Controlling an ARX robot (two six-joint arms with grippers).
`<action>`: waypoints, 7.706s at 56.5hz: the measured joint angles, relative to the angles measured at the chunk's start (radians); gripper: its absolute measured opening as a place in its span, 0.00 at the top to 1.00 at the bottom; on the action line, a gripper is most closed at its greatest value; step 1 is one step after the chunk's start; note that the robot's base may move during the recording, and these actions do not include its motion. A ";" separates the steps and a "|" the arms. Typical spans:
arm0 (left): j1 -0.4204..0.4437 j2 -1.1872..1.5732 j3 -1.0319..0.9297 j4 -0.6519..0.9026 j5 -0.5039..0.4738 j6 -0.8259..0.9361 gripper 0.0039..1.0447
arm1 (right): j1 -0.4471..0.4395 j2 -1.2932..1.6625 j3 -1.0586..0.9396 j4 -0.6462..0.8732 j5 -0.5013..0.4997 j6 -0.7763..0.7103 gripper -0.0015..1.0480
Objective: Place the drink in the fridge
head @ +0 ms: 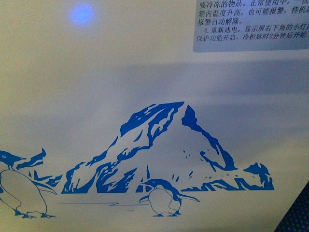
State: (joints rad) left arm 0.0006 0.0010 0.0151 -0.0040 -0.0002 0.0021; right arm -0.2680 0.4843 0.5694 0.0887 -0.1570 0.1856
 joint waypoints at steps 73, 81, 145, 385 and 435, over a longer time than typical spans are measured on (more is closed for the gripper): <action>0.000 0.000 0.000 0.000 0.000 0.000 0.08 | 0.105 -0.074 0.003 -0.029 0.093 -0.051 0.63; 0.000 0.000 0.000 0.000 0.000 0.000 0.08 | 0.107 -0.074 0.004 -0.045 0.095 -0.051 0.63; 0.000 0.000 0.000 0.000 0.000 0.000 0.08 | 0.108 -0.074 0.003 -0.050 0.100 -0.051 0.63; -0.064 1.518 0.560 0.601 0.866 1.133 0.08 | 0.111 -0.072 0.004 -0.050 0.101 -0.051 0.64; -0.131 1.666 0.688 0.790 0.682 0.822 0.08 | 0.111 -0.072 0.004 -0.050 0.103 -0.051 0.64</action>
State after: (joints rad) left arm -0.1307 1.6669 0.7029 0.7860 0.6819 0.8246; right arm -0.1574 0.4118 0.5732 0.0387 -0.0544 0.1349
